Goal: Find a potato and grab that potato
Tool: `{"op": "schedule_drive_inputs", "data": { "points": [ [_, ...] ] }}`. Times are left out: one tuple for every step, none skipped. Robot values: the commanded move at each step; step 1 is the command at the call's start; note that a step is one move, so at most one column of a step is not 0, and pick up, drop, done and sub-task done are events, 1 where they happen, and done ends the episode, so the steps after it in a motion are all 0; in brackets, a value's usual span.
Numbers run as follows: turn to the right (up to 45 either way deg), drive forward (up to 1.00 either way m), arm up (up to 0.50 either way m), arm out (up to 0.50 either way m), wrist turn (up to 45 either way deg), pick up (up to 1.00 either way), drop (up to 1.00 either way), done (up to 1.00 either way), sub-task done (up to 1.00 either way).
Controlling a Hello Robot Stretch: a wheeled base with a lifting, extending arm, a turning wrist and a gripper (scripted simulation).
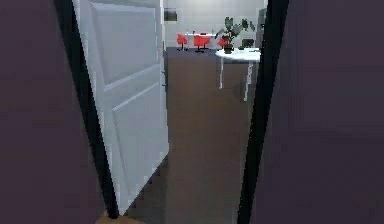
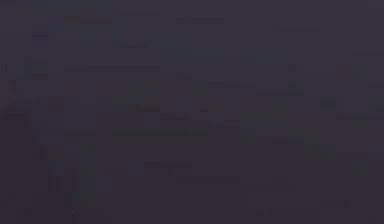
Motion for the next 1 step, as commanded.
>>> {"op": "schedule_drive_inputs", "data": {
  "points": [
    [-3.0, 0.0, 0.0, 0.0, 0.0, 0.0, 0.0, 0.0, 0.0]
  ]
}}
